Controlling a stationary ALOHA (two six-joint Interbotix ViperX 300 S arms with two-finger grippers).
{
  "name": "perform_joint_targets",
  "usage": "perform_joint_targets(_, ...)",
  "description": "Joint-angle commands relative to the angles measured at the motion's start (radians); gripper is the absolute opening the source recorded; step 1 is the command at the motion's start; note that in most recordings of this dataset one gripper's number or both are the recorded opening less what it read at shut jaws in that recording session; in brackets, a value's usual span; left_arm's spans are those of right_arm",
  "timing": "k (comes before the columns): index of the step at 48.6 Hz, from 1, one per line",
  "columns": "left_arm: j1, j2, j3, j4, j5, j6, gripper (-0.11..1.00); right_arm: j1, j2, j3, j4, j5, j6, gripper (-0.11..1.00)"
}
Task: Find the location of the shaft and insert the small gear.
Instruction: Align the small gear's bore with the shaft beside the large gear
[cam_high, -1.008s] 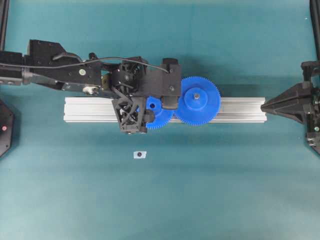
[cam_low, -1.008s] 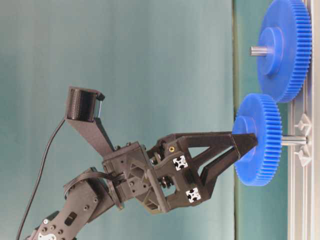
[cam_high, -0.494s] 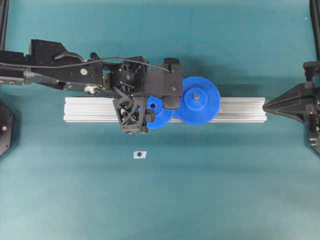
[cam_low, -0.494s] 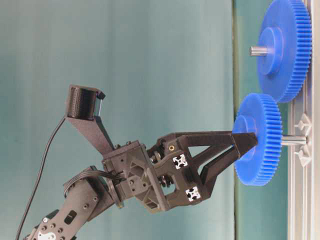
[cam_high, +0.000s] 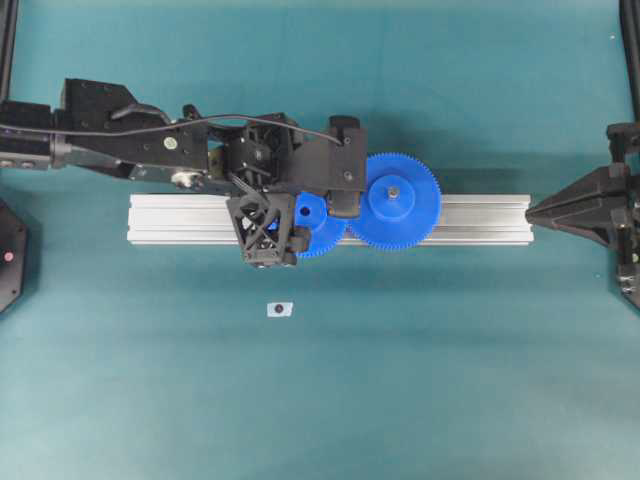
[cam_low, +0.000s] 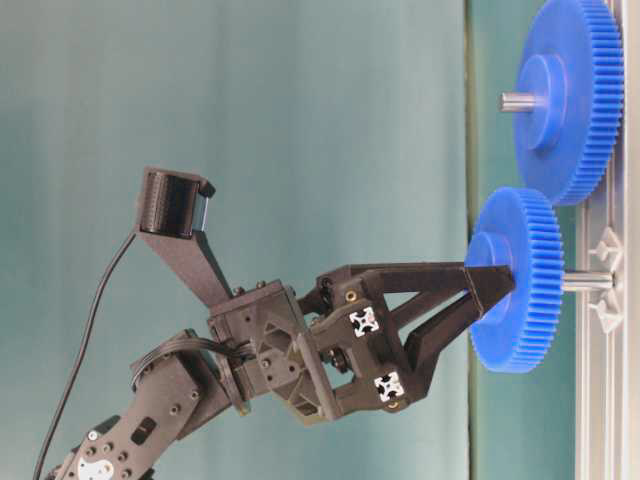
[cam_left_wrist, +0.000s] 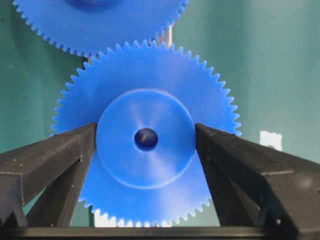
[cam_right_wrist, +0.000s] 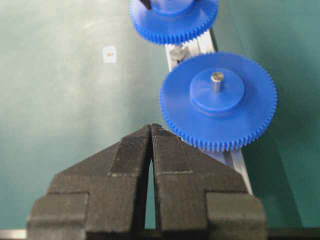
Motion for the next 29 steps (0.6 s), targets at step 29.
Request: perform_joint_targets(29, 0.006, -0.031, -0.064, 0.003, 0.029, -0.006, 0.88, 0.000, 0.005, -0.005, 0.002, -0.005, 0.040, 0.06)
